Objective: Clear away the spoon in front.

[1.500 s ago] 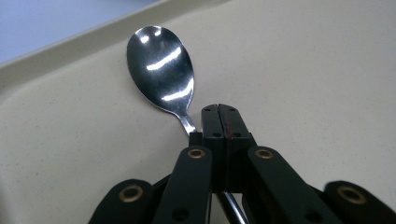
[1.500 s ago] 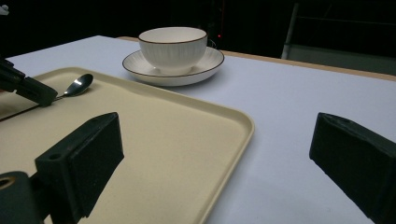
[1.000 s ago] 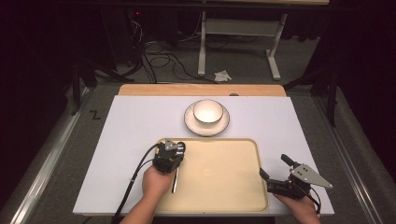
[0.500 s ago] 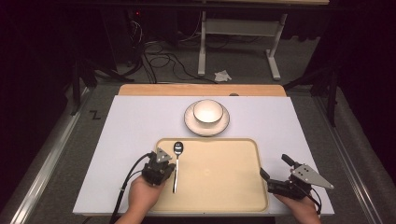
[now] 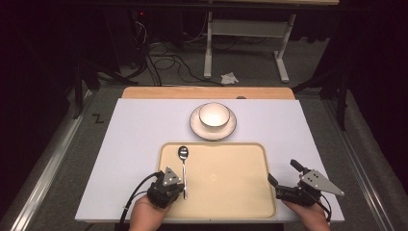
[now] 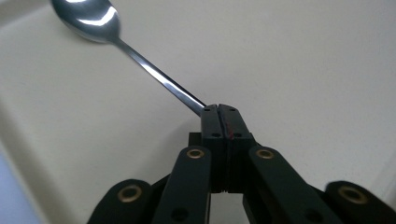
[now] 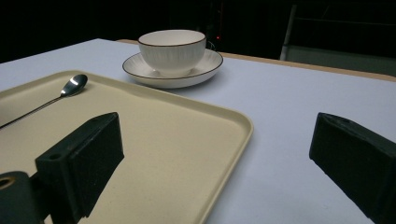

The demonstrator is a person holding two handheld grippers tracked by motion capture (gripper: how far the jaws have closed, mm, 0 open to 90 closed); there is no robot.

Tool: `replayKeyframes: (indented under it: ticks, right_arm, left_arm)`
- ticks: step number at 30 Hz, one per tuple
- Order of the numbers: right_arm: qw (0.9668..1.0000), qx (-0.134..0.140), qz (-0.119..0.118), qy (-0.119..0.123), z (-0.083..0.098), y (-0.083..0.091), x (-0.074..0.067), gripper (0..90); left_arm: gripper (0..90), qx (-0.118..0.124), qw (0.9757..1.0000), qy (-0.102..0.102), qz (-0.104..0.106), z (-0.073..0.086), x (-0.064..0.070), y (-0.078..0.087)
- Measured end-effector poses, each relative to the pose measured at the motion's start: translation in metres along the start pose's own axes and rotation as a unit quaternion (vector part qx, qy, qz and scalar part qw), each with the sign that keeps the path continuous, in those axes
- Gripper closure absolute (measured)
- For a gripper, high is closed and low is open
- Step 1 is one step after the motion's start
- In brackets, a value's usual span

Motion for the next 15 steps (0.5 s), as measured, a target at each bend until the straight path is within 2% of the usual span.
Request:
replayKeyframes:
  ticks: [2,4,5,6,9,10,11,12,13,14,15]
  right_arm:
    - [1.0000,-0.001,0.000,-0.001,0.000,0.000,0.000,3.4]
    - [1.0000,-0.001,0.001,0.002,0.001,-0.001,0.000,3.4]
    - [1.0000,-0.001,0.001,0.002,0.001,-0.001,0.000,3.4]
    - [1.0000,-0.002,0.000,0.003,0.001,-0.002,0.000,3.4]
    - [1.0000,-0.003,0.001,0.006,0.002,-0.002,0.000,3.1]
    - [1.0000,-0.004,0.001,0.009,0.003,-0.002,0.000,2.6]
    - [0.9999,0.000,0.005,0.009,0.002,-0.001,0.002,1.2]
    - [0.9999,0.000,0.005,0.009,0.002,-0.001,0.002,1.2]
    - [0.9999,0.003,0.013,0.005,0.001,-0.001,0.006,0.9]
    - [0.9999,0.003,0.013,0.005,0.001,-0.001,0.006,0.9]
    - [0.9999,0.005,0.014,0.003,0.000,0.000,0.007,0.7]
  left_arm:
    - [79.0,0.017,0.9998,0.001,-0.006,-0.002,-0.008,0.008]
    - [67.4,0.041,0.9989,-0.012,-0.019,-0.004,-0.025,0.026]
    - [62.0,0.041,0.9989,-0.012,-0.019,-0.004,-0.025,0.026]
    - [62.0,0.053,0.9982,-0.016,-0.023,-0.004,-0.032,0.035]
    - [46.5,0.092,0.9951,-0.015,-0.035,0.001,-0.049,0.053]
    - [43.5,0.117,0.9927,-0.012,-0.029,0.007,-0.056,0.061]
    - [35.2,0.140,0.9897,-0.006,-0.032,0.014,-0.062,0.066]
    - [35.2,0.154,0.9873,0.002,-0.040,0.019,-0.067,0.069]
    - [15.8,0.152,0.9869,0.017,-0.051,0.025,-0.075,0.073]
    - [15.8,0.149,0.9867,0.028,-0.059,0.026,-0.079,0.075]
    - [8.0,0.151,0.9851,0.043,-0.069,0.027,-0.083,0.079]
Point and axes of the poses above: each handheld gripper's, and its own axes: y roughly backward along the jaws, z roughly out of its underside, x roughly to its right, the point moved 5 cm from there along -y, roughly forward along the jaws, and after that the axes turned 10 degrees about z, right-handed, at the moved point
